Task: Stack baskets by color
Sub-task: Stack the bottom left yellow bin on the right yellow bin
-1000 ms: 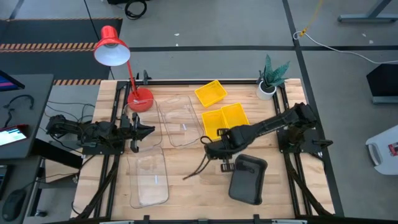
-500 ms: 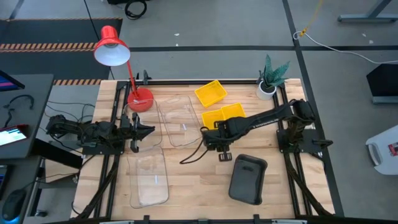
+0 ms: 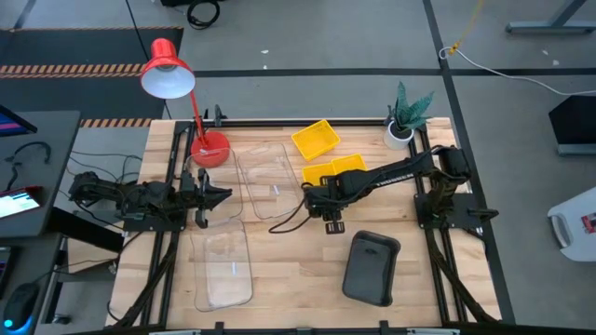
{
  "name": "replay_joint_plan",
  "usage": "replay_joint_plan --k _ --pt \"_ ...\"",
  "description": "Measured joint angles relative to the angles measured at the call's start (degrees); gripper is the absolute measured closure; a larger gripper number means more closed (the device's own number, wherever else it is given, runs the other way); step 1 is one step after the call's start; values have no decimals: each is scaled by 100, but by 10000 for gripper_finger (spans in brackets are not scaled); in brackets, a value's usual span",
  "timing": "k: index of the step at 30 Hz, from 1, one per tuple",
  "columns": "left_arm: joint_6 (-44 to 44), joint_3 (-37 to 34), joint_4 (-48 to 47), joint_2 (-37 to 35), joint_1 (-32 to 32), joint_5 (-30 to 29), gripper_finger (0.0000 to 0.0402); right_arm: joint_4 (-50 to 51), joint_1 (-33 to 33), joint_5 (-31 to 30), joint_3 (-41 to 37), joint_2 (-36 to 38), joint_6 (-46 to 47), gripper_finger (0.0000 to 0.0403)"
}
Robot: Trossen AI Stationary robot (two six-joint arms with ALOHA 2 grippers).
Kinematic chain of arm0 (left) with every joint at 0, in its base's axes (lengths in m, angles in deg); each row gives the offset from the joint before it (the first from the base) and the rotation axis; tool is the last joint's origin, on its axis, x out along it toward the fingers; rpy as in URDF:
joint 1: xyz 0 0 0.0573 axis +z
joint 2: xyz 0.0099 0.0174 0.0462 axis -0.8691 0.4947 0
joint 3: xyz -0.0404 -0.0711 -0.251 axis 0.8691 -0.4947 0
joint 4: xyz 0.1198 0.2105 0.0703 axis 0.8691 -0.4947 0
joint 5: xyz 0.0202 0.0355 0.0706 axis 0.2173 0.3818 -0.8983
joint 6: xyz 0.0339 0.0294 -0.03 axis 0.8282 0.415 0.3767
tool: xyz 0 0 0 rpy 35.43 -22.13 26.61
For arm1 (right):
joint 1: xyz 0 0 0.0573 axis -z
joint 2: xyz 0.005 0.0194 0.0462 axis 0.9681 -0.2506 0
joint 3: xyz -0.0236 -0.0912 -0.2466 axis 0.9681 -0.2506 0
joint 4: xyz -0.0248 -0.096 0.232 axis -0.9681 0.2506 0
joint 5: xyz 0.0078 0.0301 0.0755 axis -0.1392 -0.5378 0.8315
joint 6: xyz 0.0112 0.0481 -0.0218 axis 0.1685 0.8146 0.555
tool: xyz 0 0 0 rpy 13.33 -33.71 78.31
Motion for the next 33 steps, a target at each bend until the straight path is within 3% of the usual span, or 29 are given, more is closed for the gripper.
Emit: replay_joint_plan --k 16,33 --pt "-2 2 -1 -1 0 0 372 -201 118 -110 -42 425 -149 262" --pt "-3 1 -1 -2 0 0 369 -2628 326 -107 -1989 1045 -76 262"
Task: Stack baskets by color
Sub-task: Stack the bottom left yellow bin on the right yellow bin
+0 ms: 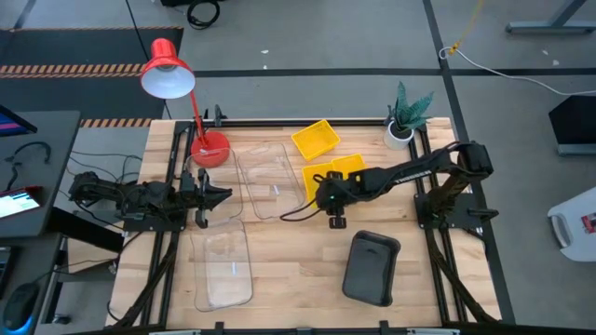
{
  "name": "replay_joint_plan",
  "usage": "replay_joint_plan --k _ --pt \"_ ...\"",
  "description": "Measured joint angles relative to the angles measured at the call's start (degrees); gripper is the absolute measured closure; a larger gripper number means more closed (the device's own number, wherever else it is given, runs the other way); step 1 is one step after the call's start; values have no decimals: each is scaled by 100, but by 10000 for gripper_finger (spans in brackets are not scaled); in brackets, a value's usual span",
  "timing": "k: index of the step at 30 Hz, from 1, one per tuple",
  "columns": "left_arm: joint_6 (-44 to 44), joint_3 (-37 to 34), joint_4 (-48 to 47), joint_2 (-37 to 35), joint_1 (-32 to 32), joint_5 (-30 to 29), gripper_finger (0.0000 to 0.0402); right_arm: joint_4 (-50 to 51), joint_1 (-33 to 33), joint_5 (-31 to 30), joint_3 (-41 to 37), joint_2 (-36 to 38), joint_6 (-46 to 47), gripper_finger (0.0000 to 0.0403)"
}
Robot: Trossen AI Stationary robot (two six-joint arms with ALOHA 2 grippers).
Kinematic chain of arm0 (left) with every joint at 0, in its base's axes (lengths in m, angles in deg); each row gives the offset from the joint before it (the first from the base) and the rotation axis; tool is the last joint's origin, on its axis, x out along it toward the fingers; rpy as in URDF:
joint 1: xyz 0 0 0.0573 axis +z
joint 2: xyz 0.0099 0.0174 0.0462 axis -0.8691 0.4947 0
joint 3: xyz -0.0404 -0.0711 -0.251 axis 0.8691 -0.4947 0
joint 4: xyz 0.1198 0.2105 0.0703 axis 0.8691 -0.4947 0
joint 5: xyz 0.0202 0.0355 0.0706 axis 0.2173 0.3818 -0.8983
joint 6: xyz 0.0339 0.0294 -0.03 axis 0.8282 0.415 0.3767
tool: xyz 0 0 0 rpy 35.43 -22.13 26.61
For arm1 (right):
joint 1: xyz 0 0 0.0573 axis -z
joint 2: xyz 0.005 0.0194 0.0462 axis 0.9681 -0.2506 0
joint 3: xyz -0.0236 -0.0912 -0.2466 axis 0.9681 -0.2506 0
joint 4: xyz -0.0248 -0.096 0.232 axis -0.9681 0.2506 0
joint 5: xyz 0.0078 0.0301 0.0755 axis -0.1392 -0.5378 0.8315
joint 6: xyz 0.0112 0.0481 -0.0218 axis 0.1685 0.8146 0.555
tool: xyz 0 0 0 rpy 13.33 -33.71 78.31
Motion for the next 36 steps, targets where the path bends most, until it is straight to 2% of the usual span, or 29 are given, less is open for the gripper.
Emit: replay_joint_plan --k 9,22,29,36 --pt "1 0 0 0 0 0 368 -361 68 -29 -239 -94 -106 276" --pt "2 1 0 1 0 0 376 -34 4 212 -84 -94 -94 389" --pt "-1 1 0 0 -1 0 367 750 -207 228 538 -94 -115 382" --pt "-2 1 0 0 0 0 374 1713 -316 -347 1206 -54 -150 391"
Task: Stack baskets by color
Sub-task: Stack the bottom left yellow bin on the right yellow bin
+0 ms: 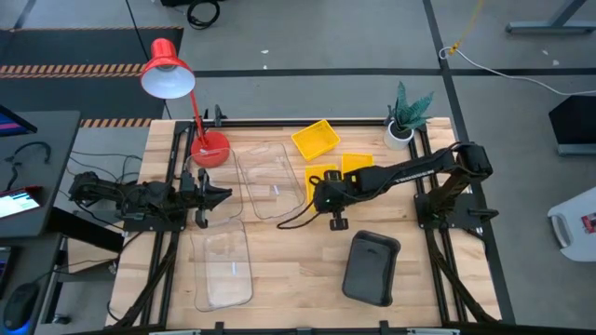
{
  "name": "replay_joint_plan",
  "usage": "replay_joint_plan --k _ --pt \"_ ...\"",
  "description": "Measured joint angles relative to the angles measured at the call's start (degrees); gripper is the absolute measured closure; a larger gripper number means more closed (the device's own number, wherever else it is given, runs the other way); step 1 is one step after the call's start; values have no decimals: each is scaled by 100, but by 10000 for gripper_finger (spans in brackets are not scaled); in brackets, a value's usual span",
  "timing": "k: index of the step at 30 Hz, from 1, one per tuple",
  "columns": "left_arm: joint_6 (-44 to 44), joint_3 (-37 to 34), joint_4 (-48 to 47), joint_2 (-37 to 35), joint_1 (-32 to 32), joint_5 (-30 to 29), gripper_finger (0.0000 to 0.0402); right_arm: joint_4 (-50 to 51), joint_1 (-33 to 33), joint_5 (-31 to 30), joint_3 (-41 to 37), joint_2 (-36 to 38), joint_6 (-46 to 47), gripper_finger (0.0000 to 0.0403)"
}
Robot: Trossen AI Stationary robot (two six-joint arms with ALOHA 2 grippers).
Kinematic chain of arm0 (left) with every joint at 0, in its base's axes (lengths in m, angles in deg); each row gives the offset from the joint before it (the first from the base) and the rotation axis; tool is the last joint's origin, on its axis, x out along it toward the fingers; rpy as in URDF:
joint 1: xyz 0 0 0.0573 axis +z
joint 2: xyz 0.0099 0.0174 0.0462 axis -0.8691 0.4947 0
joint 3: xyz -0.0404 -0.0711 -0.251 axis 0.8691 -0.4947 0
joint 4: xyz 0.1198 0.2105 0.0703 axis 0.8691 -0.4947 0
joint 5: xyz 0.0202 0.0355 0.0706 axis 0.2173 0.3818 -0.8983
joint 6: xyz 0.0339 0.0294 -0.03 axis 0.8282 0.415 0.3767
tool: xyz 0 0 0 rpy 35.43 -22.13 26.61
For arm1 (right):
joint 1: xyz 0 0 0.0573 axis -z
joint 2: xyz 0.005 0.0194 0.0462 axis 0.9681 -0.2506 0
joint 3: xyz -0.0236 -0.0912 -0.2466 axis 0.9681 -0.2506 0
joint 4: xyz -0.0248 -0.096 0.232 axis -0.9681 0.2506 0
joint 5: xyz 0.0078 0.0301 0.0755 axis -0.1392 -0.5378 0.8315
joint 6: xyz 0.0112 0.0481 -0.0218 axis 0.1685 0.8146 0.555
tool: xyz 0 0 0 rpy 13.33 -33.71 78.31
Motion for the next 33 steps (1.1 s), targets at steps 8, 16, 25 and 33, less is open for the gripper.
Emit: replay_joint_plan --k 8,16,25,33 --pt "0 -2 0 0 0 -2 369 536 0 -514 198 358 126 383" --pt "0 -2 0 0 -2 0 369 799 -2 -872 -340 1199 613 388" --pt "4 0 0 0 0 0 368 402 166 -1003 -1563 2106 784 387" --pt "4 0 0 0 0 0 372 12 284 -778 -2175 2377 780 387"
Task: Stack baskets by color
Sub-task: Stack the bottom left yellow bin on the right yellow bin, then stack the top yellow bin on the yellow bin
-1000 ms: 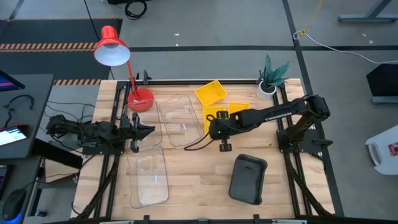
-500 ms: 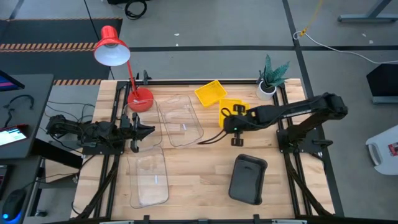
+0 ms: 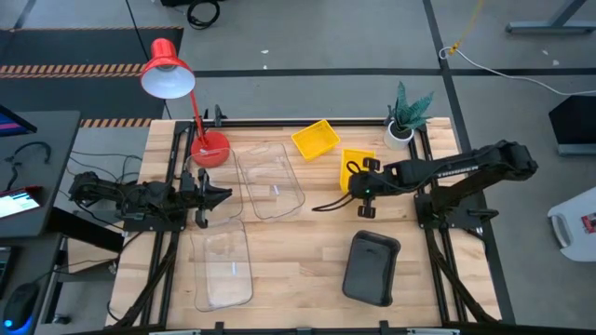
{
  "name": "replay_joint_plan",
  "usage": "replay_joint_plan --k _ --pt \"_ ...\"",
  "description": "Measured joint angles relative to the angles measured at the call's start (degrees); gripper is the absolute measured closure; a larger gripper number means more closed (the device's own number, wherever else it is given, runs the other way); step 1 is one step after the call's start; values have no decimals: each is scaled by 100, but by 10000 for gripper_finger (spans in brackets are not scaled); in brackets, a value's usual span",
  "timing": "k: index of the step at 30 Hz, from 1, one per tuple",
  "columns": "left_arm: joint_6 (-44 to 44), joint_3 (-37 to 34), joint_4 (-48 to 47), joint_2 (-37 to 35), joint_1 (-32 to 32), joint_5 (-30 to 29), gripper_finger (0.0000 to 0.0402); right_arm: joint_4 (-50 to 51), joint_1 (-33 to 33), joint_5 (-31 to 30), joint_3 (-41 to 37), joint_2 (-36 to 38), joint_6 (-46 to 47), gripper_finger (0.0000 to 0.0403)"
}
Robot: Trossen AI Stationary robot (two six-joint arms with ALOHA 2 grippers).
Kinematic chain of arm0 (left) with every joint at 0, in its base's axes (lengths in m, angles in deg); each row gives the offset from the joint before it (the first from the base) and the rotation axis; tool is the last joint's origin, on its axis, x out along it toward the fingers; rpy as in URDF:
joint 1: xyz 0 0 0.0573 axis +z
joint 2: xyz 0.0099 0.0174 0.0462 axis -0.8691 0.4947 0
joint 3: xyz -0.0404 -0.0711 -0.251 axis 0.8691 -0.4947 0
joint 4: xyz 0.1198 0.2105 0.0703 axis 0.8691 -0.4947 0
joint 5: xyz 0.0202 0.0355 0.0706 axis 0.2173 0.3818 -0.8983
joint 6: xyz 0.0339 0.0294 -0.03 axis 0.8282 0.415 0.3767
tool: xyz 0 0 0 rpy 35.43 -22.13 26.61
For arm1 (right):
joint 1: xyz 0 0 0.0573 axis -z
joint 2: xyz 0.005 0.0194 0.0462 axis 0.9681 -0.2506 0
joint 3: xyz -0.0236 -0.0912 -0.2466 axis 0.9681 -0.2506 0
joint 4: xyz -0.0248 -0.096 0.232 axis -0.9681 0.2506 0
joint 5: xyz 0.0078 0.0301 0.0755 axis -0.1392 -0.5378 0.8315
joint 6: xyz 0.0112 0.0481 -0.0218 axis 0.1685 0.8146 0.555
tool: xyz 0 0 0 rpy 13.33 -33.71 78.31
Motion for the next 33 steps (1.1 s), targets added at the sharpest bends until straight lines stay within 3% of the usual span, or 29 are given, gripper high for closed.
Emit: replay_joint_plan --k 13,26,33 --pt "0 0 0 0 0 0 368 -358 221 184 -342 0 -138 381" --pt "-4 0 0 0 0 0 370 -514 225 826 -326 0 359 314" --pt "-3 -1 0 1 -1 0 368 -451 225 792 100 -2 491 288"
